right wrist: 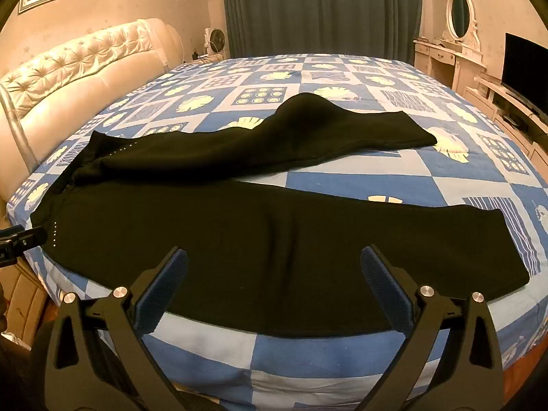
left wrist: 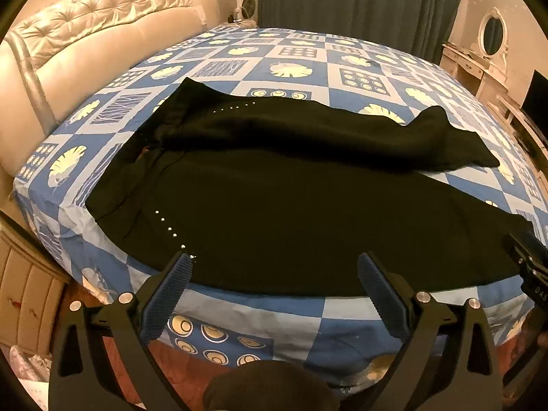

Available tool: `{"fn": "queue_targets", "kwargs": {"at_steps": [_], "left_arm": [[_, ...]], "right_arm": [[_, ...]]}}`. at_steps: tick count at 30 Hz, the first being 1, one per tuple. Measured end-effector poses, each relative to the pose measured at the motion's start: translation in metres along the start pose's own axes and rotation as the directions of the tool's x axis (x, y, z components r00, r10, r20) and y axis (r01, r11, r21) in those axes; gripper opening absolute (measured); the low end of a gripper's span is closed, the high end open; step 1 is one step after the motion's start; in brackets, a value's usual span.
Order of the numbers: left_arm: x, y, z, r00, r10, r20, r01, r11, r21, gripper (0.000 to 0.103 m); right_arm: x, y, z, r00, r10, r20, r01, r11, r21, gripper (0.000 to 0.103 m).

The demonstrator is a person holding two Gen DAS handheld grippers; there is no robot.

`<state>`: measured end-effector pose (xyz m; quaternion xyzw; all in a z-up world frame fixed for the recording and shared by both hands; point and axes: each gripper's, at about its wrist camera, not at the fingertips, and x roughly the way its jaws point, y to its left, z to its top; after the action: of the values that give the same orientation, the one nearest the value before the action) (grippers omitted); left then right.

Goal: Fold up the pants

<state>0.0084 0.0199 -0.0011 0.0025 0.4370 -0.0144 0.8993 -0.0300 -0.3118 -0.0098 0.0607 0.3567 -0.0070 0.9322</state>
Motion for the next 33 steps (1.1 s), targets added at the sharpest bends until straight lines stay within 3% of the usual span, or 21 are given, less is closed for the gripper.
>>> {"fn": "queue_targets", "kwargs": {"at_steps": [33], "left_arm": [[0.0013,0.0024,-0.0031,1.0,-0.004,-0.01,0.004,1.0,0.006,0.097]], "right_arm": [[0.0072,0.0004,-0.0038,1.0,-0.009,-0.025,0.009,1.0,0.003,0.101]]}}
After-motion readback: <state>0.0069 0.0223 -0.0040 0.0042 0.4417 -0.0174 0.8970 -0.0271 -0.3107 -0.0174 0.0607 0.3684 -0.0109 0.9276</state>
